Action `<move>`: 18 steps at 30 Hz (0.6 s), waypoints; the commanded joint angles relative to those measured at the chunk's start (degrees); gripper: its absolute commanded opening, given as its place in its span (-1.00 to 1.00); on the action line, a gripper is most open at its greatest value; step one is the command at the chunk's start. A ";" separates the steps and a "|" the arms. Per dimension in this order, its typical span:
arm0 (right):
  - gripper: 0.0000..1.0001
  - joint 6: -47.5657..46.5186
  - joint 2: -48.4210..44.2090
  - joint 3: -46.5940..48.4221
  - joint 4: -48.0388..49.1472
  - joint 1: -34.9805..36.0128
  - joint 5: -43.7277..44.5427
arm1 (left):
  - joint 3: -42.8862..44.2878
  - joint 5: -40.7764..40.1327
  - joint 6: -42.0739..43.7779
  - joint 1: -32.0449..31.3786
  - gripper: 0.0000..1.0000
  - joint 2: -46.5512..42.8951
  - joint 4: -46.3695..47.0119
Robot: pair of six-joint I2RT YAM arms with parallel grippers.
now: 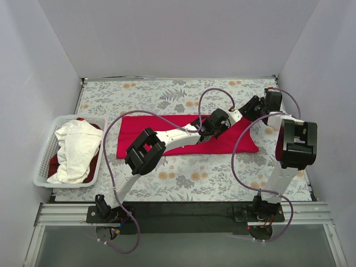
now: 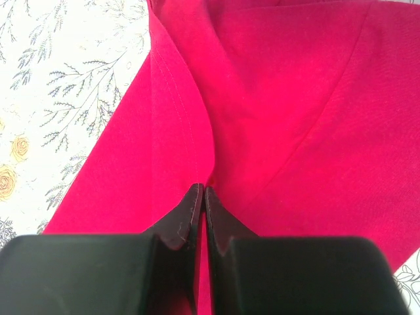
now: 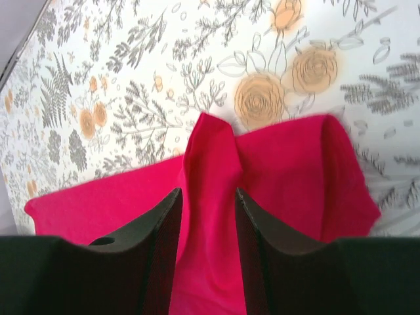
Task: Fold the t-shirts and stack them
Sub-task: Fold the tshirt
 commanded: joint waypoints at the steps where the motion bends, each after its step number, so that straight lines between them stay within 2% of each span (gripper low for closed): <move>1: -0.11 2.19 3.78 4.78 5.20 -0.11 -2.66 | 1.77 -0.40 -0.71 -0.13 -1.00 -2.87 -0.01; 18: -0.10 4.21 12.76 11.20 5.99 1.65 -3.72 | -0.52 2.50 -1.41 -0.13 -1.00 -2.96 -1.07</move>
